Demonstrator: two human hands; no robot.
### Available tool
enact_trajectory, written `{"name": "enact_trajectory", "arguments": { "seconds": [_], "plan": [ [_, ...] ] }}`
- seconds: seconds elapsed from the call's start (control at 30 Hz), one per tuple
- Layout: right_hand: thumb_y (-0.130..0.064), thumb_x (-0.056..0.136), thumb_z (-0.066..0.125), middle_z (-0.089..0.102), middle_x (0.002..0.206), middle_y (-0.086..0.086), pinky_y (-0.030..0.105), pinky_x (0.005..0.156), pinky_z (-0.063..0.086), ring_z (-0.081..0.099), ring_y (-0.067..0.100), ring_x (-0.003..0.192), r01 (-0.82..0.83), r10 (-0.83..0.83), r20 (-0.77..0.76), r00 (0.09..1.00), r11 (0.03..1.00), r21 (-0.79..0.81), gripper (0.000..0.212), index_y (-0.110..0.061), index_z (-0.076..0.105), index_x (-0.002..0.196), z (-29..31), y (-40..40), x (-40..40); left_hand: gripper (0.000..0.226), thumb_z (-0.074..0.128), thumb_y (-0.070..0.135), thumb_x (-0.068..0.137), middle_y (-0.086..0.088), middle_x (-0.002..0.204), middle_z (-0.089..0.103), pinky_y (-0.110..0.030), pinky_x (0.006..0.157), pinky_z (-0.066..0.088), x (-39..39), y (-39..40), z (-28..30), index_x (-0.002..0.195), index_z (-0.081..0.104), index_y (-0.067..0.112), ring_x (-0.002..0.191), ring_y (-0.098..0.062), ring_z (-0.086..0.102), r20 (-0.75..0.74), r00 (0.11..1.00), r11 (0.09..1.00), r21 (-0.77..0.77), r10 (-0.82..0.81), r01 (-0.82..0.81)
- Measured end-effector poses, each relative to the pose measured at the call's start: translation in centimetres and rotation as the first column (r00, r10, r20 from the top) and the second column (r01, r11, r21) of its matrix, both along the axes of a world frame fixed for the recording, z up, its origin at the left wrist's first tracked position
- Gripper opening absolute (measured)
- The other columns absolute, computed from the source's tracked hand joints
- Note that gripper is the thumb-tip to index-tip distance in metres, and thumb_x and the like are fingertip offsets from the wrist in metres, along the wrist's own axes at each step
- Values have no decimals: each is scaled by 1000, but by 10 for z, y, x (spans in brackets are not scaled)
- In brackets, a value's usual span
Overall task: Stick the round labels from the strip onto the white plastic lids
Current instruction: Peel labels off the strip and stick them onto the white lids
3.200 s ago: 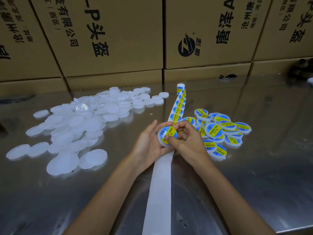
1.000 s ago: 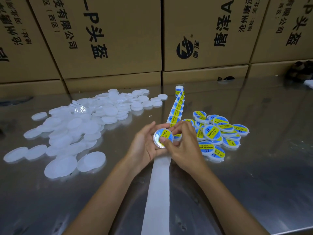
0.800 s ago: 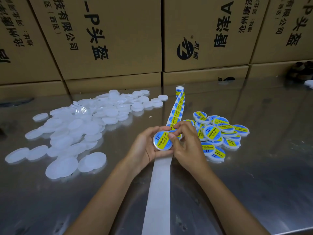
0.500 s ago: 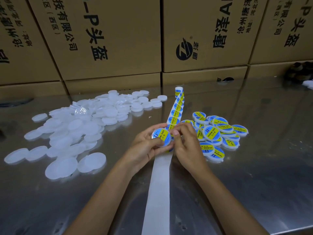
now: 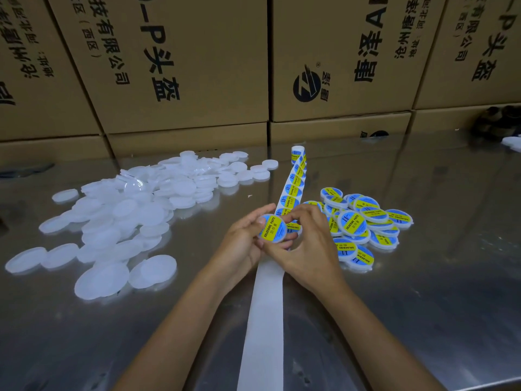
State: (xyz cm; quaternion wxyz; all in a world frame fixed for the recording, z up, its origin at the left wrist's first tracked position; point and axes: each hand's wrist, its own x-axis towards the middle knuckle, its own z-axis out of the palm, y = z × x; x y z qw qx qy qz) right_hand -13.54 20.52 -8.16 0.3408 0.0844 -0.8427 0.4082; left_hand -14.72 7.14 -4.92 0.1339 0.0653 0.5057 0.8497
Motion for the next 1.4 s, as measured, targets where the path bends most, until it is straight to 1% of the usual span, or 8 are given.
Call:
{"name": "enact_trajectory", "arguments": {
  "seconds": [0.17, 0.47, 0.7, 0.8, 0.93, 1.0, 1.23, 1.4],
  "plan": [
    [-40, 72, 80, 57, 117, 0, 36, 91, 36, 51, 23, 112, 314, -314, -28, 949, 949, 24, 46, -18, 65, 109, 2, 26, -14, 47, 46, 3, 101, -15, 132, 65, -49, 89, 59, -2, -3, -1, 143, 45, 24, 103, -43, 70, 37, 999, 999, -30, -28, 29],
    [-38, 83, 66, 49, 129, 11, 46, 99, 26, 41, 32, 121, 635, -687, 193, 701, 724, 269, 50, -8, 58, 122, -5, 78, -23, 30, 46, 7, 101, -15, 125, 66, -41, 77, 61, -9, -18, -3, 128, 57, 15, 97, -35, 72, -8, 983, 960, -211, 186, -183],
    [-21, 83, 68, 59, 116, 8, 44, 95, 33, 51, 33, 111, 394, -403, -10, 915, 888, 238, 29, -12, 64, 110, -1, 44, -14, 30, 41, 0, 99, -13, 107, 72, -32, 66, 59, -20, -32, -6, 108, 64, 16, 77, -25, 72, -51, 925, 880, -291, 376, -374],
    [-16, 83, 66, 62, 105, 1, 40, 90, 42, 55, 26, 102, 143, -149, 1, 989, 949, 280, 18, -14, 65, 102, -3, 22, -8, 42, 36, -11, 89, -9, 103, 71, -34, 69, 53, -24, -43, -8, 104, 65, 16, 80, -24, 64, -258, 859, 683, -524, 442, -508],
    [-19, 87, 63, 63, 100, -5, 34, 90, 44, 55, 18, 99, -91, 58, 106, 993, 934, 346, 10, -16, 66, 96, -7, 6, -6, 42, 53, 0, 85, -12, 123, 63, -44, 97, 40, -29, -77, -9, 123, 63, 15, 116, -34, 53, -632, 729, -122, -771, 263, -625],
    [-21, 89, 62, 62, 97, -7, 31, 89, 43, 54, 16, 99, -126, 88, 128, 988, 934, 333, 7, -17, 66, 93, -8, 6, -5, 43, 57, 10, 89, -18, 134, 56, -47, 106, 31, -31, -97, -12, 132, 57, 9, 127, -38, 44, -628, 737, -345, -768, 248, -539],
    [-19, 87, 63, 61, 93, -10, 27, 85, 43, 52, 11, 97, -125, 93, 172, 981, 974, 189, 3, -18, 64, 85, -7, 7, -5, 14, 56, -7, 89, -28, 115, 57, -48, 86, 48, -34, -129, -23, 98, 64, -13, 111, -45, 53, -557, 734, -269, -831, 389, -487],
    [-19, 86, 63, 60, 91, -10, 27, 84, 43, 52, 11, 98, -120, 85, 185, 979, 975, 186, 3, -18, 65, 84, -7, 7, -5, 17, 62, 1, 92, -26, 106, 68, -44, 83, 51, -32, -121, -16, 103, 73, -5, 102, -42, 61, -607, 680, -235, -791, 411, -564]
  ]
}}
